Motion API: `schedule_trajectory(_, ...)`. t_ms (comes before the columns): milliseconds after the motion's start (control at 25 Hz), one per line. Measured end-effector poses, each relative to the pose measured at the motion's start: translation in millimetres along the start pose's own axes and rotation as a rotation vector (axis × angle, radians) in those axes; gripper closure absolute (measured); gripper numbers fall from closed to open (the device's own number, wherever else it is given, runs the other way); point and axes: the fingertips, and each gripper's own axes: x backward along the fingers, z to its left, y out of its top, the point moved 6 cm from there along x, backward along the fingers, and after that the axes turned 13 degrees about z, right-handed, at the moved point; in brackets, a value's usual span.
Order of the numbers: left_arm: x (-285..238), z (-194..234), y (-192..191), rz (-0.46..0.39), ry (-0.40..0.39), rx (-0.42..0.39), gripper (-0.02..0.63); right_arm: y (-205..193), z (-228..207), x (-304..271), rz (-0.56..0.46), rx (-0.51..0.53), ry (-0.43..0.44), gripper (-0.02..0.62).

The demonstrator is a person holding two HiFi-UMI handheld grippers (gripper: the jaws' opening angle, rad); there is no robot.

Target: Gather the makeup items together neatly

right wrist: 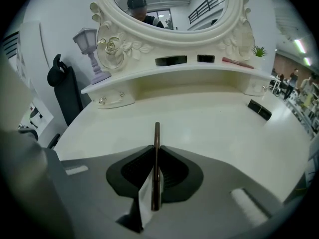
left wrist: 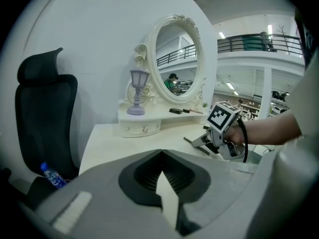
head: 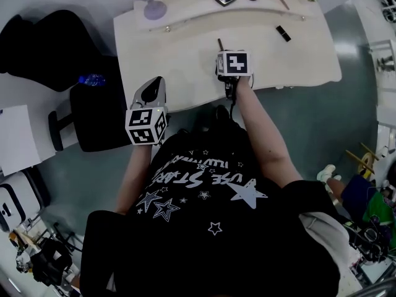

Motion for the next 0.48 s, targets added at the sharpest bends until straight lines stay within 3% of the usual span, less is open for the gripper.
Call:
schedule_trajectory(160, 1.5, 3.6, -4.8, 0.006, -0.008, -0.006, 0.604, 0.7, 3.0, -0.7, -0.003, 0.006, -0.033, 0.525)
schedule_trajectory(280, 1.8, 4.8, -7.7, 0.005, -0.010, -0.002, 0.604, 0.2, 3.8, -1.0, -0.005, -0.007, -0.009, 0.508)
schedule_trajectory(400, 1.3, 4.2, -6.8, 0.001, -0.016, -0.002, 0.604, 0.8, 2.3, 3.8, -0.013, -0.010, 0.006, 0.390)
schedule_trajectory(480, 1.4, 2.6, -5.6, -0.005, -0.013, -0.004, 0.604, 0.9, -2.3, 10.5, -0.038, 0.002, -0.003, 0.359)
